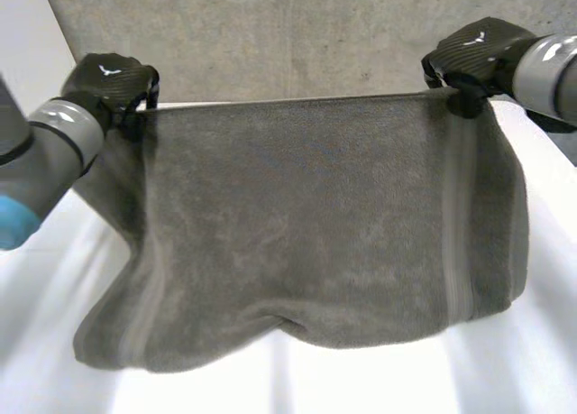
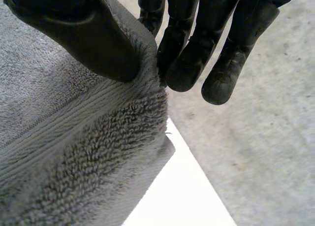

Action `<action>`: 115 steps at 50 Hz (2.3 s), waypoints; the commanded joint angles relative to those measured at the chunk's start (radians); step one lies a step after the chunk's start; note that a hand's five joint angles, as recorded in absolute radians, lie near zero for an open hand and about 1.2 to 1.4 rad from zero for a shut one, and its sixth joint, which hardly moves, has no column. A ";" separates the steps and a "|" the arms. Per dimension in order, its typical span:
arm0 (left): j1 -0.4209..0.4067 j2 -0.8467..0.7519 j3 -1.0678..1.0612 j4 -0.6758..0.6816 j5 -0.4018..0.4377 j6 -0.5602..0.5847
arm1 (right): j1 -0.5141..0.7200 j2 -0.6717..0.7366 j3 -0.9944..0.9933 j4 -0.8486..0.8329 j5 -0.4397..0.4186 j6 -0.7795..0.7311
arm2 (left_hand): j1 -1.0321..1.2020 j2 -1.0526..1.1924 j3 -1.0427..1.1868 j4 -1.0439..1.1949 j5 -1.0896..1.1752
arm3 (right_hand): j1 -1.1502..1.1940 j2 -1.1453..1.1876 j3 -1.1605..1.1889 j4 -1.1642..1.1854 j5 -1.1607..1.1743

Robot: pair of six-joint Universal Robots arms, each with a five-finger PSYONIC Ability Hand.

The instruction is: Fold the towel.

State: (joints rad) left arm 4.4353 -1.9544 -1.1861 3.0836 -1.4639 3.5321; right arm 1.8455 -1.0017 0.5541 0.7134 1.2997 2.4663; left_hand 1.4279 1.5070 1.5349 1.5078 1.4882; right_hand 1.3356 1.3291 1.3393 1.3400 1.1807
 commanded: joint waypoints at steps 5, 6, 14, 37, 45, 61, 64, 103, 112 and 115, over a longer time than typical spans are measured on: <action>-0.021 -0.132 0.499 0.064 -0.039 0.022 | 0.101 0.190 -0.579 -0.501 0.165 -0.003 | -0.032 -0.111 -0.139 -0.112 -0.267 | 0.061 0.067 0.057 0.056 0.041; -0.025 -0.123 0.552 0.117 -0.070 -0.010 | 0.101 0.190 -0.580 -0.502 0.165 -0.003 | -0.032 -0.111 -0.139 -0.112 -0.267 | 0.061 0.067 0.057 0.056 0.041; -0.037 -0.037 0.551 0.320 -0.128 -0.185 | 0.106 0.160 -0.615 -0.654 0.153 0.092 | -0.032 -0.111 -0.139 -0.112 -0.267 | 0.061 0.067 0.057 0.056 0.041; -0.014 -0.216 -0.107 0.435 0.033 -0.186 | 0.104 0.258 0.142 -0.399 0.041 -0.078 | -0.032 -0.111 -0.139 -0.112 -0.267 | 0.061 0.067 0.057 0.056 0.041; 0.002 -0.327 -0.242 0.455 0.039 -0.091 | 0.110 0.308 0.358 -0.448 0.050 -0.139 | -0.032 -0.111 -0.139 -0.112 -0.267 | 0.061 0.067 0.057 0.056 0.041; 0.050 0.029 -0.475 0.443 0.071 0.059 | 0.040 -0.158 0.668 -0.422 0.047 -0.107 | -0.032 -0.111 -0.139 -0.112 -0.267 | 0.061 0.067 0.057 0.056 0.041; 0.055 0.147 -0.549 0.417 0.115 0.062 | 0.006 -0.251 0.748 -0.382 0.041 -0.116 | -0.032 -0.111 -0.139 -0.112 -0.267 | 0.061 0.067 0.057 0.056 0.041; 0.107 -0.337 -0.129 0.393 0.280 0.172 | -0.088 0.169 0.333 -0.296 0.098 -0.357 | -0.032 -0.111 -0.139 -0.112 -0.267 | 0.061 0.067 0.057 0.056 0.041; 0.061 -0.530 0.159 0.340 0.264 0.177 | -0.046 0.362 0.109 -0.358 0.127 -0.245 | -0.032 -0.111 -0.139 -0.112 -0.267 | 0.061 0.067 0.057 0.056 0.041; 0.055 -0.552 0.189 0.343 0.264 0.177 | -0.045 0.399 0.066 -0.356 0.145 -0.236 | -0.032 -0.111 -0.139 -0.112 -0.267 | 0.061 0.067 0.057 0.056 0.041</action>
State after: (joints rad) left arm 4.5112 -2.4514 -1.0861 3.4283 -1.2012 3.7116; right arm 1.7899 -0.6728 0.7050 0.3611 1.4278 2.1951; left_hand 1.4344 1.5111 1.5424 1.5079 1.5327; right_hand 1.3357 1.3388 1.3394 1.3431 1.2159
